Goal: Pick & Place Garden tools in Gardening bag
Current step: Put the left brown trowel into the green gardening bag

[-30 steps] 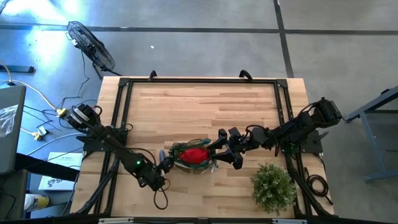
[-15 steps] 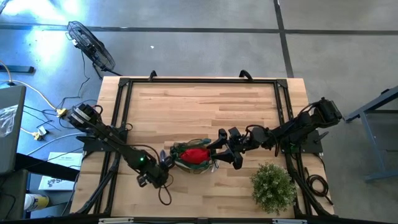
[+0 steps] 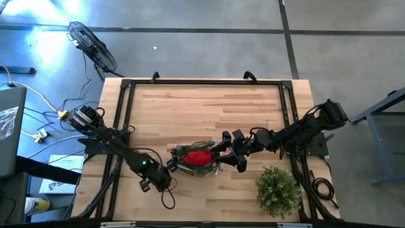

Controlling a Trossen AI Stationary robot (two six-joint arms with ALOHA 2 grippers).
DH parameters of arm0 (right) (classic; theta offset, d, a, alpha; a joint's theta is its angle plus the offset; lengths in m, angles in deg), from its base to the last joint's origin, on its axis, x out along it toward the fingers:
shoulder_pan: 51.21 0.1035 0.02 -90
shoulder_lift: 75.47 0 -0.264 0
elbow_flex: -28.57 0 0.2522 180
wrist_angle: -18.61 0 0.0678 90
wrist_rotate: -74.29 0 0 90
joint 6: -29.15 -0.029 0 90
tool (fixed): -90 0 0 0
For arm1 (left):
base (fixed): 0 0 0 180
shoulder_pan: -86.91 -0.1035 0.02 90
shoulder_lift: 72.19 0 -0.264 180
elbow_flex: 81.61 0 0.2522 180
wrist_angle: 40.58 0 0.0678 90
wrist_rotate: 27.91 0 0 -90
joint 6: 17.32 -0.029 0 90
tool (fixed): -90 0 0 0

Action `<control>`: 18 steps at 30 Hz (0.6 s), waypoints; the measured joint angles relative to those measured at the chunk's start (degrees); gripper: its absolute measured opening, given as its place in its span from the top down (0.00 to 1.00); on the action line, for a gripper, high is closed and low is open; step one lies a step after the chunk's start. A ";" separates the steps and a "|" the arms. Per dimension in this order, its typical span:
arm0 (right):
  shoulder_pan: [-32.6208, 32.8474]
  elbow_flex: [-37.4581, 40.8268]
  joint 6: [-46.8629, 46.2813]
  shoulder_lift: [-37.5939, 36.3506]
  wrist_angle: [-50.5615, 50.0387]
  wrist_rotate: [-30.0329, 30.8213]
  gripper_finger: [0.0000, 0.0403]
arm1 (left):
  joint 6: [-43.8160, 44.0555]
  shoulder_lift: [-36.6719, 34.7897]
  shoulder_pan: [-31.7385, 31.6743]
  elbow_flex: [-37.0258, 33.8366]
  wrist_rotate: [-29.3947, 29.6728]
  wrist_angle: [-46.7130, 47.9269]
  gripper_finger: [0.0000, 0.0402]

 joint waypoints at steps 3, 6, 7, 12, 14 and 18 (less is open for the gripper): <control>0.00 0.00 -0.26 0.00 0.42 -0.17 0.40 | 3.00 0.05 0.02 0.00 0.35 -0.04 0.85; 0.02 0.00 -1.15 0.02 3.11 -1.86 0.40 | 6.07 -0.12 1.16 0.00 1.50 0.21 0.85; 0.02 0.00 -1.14 0.02 4.13 -2.81 0.40 | 7.16 -0.37 1.43 -0.04 2.13 0.40 0.85; 0.06 0.00 -0.81 0.02 5.45 -7.04 0.40 | 13.24 -2.47 3.92 -0.10 4.93 3.03 0.85; 0.37 0.00 0.13 0.02 5.43 -8.37 0.40 | 16.43 -3.68 4.40 -0.38 5.40 5.16 0.85; 1.61 0.00 2.95 0.02 8.18 -11.90 0.40 | 23.04 -6.46 6.18 -0.24 7.53 7.70 0.85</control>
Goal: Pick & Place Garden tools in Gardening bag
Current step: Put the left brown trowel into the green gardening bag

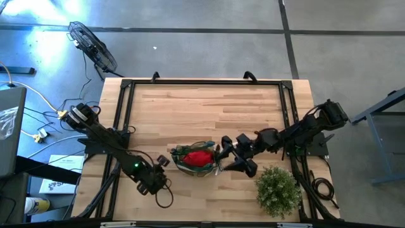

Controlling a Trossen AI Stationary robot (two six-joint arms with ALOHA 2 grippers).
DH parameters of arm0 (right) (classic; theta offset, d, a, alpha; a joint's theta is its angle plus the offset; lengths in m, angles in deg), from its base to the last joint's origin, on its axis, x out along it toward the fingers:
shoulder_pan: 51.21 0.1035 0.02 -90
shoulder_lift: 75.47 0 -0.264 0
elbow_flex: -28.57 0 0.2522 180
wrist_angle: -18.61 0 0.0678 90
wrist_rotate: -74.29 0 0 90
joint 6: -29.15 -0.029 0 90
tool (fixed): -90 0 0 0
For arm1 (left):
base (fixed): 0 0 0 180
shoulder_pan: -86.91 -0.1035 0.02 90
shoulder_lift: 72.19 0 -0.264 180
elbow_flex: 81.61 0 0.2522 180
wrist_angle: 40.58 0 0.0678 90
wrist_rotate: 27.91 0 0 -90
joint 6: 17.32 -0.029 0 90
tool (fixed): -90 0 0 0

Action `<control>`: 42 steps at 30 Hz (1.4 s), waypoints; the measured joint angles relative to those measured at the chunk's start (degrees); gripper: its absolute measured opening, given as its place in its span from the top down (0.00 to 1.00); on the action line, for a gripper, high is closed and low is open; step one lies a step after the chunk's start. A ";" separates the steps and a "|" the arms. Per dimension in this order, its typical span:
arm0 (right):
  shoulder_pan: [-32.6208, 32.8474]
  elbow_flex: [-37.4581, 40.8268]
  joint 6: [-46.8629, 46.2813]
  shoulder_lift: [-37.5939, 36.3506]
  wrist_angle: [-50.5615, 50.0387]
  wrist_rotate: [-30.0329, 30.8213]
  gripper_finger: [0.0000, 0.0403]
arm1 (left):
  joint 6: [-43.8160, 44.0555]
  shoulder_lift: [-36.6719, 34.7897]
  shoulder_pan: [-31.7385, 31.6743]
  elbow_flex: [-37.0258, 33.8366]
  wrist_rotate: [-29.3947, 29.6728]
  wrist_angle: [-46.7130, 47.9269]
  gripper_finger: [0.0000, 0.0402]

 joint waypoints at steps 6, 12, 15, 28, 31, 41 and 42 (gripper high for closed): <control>1.55 0.00 2.54 0.00 4.56 -8.32 0.40 | 6.78 -3.19 1.45 0.04 4.01 -0.26 0.85; 1.51 0.00 3.17 0.00 4.57 -16.01 0.40 | 10.05 -4.42 1.25 1.97 9.42 -0.36 0.85; 1.51 0.00 3.18 0.00 4.33 -19.40 0.40 | 13.39 -4.44 1.34 4.69 10.25 1.39 0.85; 1.38 0.00 3.19 0.00 -1.74 -25.07 0.40 | 18.24 -4.51 2.04 15.49 20.70 4.89 0.85; 1.46 0.00 3.17 0.00 -2.14 -25.07 0.40 | 20.03 -4.51 2.09 16.80 23.62 4.85 0.85; 1.93 0.00 3.52 0.00 -2.21 -29.50 0.40 | 28.76 -4.53 2.31 17.38 32.86 -0.80 0.85; 1.82 0.00 3.72 0.00 -2.25 -29.93 0.40 | 28.99 -4.53 2.67 17.38 33.80 -2.00 0.85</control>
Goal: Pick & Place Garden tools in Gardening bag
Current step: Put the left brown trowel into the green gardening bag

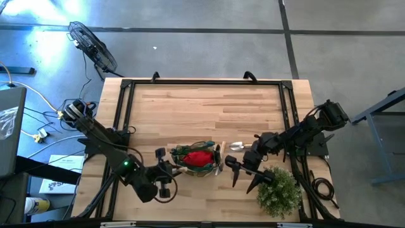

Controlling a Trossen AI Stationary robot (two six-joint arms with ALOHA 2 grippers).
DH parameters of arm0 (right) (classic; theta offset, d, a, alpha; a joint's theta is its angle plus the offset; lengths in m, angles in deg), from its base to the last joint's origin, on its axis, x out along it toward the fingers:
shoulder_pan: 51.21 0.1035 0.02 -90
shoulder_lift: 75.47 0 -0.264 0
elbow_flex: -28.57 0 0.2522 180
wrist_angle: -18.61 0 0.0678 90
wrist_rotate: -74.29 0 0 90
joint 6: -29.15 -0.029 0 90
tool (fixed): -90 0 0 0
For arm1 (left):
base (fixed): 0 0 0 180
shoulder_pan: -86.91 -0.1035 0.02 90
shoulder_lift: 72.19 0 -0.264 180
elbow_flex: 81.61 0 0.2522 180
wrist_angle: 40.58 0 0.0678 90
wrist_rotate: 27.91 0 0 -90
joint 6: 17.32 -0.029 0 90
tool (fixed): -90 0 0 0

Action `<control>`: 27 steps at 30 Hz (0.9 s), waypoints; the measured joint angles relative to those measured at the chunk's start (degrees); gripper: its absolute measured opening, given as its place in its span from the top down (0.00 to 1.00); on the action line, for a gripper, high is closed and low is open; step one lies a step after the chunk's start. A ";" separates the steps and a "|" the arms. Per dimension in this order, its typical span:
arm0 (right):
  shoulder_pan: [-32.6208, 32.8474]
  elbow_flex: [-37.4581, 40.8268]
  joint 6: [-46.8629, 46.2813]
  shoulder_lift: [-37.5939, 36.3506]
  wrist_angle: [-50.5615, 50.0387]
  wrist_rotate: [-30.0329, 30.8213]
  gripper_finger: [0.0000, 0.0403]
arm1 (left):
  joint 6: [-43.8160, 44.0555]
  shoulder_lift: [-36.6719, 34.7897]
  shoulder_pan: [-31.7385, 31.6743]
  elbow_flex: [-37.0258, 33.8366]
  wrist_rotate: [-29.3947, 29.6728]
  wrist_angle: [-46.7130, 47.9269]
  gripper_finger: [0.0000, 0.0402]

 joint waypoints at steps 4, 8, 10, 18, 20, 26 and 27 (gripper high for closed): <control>-1.03 0.00 1.13 0.00 -0.31 -1.60 0.40 | -0.41 -0.02 1.50 0.00 5.51 -4.27 0.85; -2.39 0.00 1.05 -0.02 -0.79 -3.68 0.40 | -0.57 -0.02 3.30 0.00 13.78 -8.54 0.85; -2.80 0.00 1.03 -0.02 -1.15 -4.06 0.40 | -0.45 0.35 3.96 0.00 17.22 -11.03 0.85; -3.19 0.00 1.05 -0.04 -2.94 -6.29 0.40 | -0.52 4.00 4.73 0.00 24.81 -18.99 0.85; -3.19 0.00 1.04 -0.04 -2.95 -7.03 0.40 | -0.56 5.02 4.63 0.00 25.21 -20.48 0.85; -4.48 0.00 0.44 -0.04 -2.95 -9.50 0.40 | -1.61 7.76 4.64 0.00 30.19 -25.52 0.85; -4.99 0.00 -0.38 -0.17 -2.98 -10.08 0.40 | -2.15 7.98 4.64 0.00 30.94 -26.53 0.85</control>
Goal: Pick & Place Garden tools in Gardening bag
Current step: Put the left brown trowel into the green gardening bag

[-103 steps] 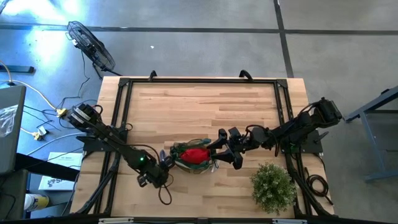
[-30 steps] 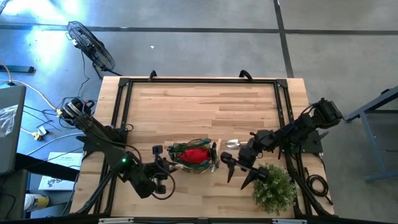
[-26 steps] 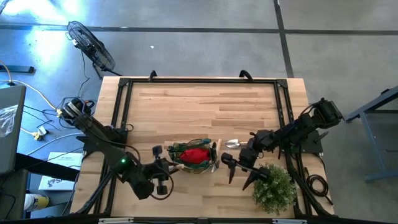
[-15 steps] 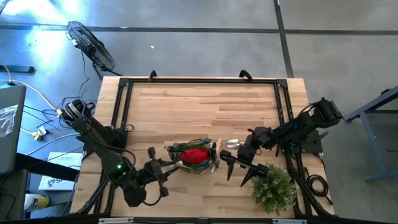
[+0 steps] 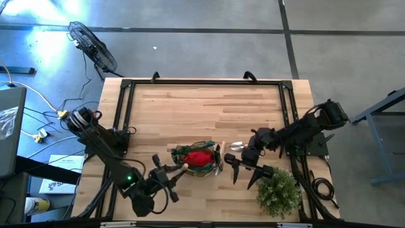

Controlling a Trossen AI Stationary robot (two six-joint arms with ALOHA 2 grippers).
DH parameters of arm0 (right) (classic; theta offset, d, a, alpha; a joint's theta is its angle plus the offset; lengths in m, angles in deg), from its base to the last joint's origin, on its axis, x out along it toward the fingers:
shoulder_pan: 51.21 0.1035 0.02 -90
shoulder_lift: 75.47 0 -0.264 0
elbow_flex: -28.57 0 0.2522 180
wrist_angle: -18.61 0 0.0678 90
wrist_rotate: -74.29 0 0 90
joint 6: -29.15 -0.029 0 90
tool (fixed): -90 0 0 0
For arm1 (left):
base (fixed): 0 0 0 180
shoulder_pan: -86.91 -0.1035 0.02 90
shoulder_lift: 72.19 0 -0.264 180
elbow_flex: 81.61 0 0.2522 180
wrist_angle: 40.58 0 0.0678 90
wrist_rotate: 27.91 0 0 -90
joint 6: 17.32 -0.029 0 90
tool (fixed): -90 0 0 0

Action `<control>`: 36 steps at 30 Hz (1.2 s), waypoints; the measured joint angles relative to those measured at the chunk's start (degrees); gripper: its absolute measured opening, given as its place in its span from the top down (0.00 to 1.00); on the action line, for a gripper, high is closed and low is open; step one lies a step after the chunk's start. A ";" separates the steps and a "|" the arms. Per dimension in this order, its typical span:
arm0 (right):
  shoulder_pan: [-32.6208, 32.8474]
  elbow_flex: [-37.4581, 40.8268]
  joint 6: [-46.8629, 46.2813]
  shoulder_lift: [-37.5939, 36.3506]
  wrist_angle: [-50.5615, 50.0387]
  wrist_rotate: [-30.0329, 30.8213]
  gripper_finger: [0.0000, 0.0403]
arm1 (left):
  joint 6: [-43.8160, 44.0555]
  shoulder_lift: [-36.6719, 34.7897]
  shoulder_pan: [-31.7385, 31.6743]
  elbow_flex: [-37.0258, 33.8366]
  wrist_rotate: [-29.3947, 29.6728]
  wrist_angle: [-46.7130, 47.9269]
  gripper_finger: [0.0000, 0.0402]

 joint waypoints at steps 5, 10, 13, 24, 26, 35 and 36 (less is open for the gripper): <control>-4.30 0.00 -0.89 -3.07 -1.97 -5.44 0.40 | -0.48 0.26 0.00 0.00 4.03 -3.31 0.85; -10.03 0.00 -2.40 -8.71 -6.23 -11.86 0.40 | -1.09 0.26 -0.02 0.00 7.95 -4.38 0.85; -13.23 0.02 -4.51 -13.15 -9.86 -13.61 0.40 | -1.68 0.26 -0.02 0.00 11.54 -4.67 0.85; -18.46 0.02 6.66 -33.77 -42.01 -9.87 0.40 | -3.00 0.26 -4.69 0.00 11.64 -4.24 0.85; -18.31 0.02 10.44 -36.87 -49.32 -5.38 0.40 | -3.25 0.26 -5.46 0.00 10.75 -4.20 0.85; -13.29 0.04 19.73 -44.46 -70.84 18.80 0.40 | -5.18 0.26 -5.66 0.00 12.59 -7.99 0.85; -12.60 0.04 19.77 -44.74 -71.61 20.41 0.40 | -6.67 0.26 -5.65 0.00 12.64 -9.68 0.85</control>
